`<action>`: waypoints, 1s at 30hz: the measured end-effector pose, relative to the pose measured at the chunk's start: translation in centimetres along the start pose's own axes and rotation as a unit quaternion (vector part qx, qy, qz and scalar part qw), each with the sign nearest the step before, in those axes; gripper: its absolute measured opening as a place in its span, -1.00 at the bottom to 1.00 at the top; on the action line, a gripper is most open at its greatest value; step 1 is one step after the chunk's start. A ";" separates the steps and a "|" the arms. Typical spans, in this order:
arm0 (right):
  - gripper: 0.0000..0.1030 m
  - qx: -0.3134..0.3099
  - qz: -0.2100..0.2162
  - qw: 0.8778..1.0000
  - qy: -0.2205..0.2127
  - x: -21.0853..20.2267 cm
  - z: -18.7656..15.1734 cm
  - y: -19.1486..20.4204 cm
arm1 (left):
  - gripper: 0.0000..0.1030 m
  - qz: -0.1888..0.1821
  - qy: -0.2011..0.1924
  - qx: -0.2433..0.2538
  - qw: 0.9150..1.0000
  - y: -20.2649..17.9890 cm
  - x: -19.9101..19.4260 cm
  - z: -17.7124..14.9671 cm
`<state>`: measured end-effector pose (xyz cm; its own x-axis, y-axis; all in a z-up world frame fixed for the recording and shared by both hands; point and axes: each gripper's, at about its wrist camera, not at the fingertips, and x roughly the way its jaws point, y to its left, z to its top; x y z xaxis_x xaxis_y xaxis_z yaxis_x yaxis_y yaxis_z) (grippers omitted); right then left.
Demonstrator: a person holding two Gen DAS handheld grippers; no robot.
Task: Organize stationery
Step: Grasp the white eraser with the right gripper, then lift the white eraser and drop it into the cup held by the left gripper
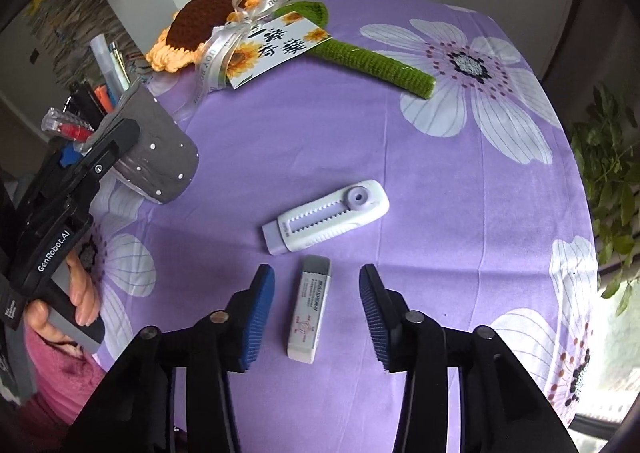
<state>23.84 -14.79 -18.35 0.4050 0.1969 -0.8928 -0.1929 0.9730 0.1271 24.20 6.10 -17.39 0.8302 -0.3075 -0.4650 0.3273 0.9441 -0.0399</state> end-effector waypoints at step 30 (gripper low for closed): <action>-0.67 -0.146 0.130 0.957 -0.213 -11.9 7.3 9.9 | 0.36 -0.002 0.001 -0.003 1.000 0.0 0.0 -0.2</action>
<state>23.66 -6.64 -3.35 0.6251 0.5199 -0.5822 -0.5532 0.8213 0.1395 24.16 6.13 -17.56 0.8282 -0.3109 -0.4662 0.3278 0.9436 -0.0469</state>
